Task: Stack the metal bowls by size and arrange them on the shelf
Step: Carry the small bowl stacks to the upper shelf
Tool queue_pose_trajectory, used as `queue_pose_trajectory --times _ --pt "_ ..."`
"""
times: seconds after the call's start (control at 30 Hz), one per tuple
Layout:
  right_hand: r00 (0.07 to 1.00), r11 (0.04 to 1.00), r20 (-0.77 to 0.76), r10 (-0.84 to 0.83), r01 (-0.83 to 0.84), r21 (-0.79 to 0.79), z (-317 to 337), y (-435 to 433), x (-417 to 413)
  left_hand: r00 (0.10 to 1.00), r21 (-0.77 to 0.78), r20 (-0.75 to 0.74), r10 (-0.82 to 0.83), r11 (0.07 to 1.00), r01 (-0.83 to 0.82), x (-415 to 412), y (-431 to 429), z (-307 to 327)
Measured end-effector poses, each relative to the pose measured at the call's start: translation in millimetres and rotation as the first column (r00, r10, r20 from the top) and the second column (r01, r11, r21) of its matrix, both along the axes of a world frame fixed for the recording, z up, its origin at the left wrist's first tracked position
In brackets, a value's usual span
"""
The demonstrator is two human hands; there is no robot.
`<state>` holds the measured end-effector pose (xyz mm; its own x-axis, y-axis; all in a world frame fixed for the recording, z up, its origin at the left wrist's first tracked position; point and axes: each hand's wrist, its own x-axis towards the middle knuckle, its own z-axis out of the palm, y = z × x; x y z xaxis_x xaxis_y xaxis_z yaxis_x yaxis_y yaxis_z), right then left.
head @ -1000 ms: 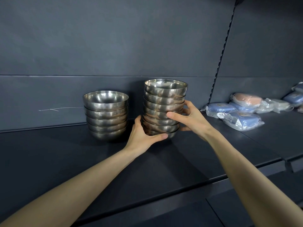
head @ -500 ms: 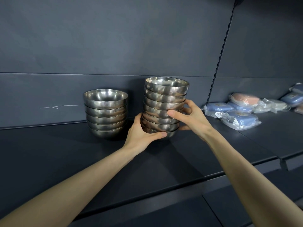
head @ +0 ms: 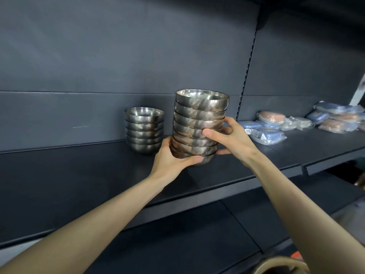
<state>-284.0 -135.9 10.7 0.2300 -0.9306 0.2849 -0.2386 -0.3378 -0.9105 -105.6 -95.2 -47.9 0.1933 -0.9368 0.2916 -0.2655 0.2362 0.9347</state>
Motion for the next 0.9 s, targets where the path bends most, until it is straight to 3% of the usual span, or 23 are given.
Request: queue_pose_trajectory --times 0.4,0.9 --pt "0.998 0.998 0.002 0.059 -0.059 0.025 3.0 121.6 46.3 0.999 0.002 -0.010 0.049 0.999 -0.049 43.7 137.1 5.6" --pt "0.926 0.926 0.011 0.378 -0.378 -0.005 11.7 267.2 144.2 0.934 -0.027 -0.018 0.358 0.933 -0.358 116.9 332.4 10.0"
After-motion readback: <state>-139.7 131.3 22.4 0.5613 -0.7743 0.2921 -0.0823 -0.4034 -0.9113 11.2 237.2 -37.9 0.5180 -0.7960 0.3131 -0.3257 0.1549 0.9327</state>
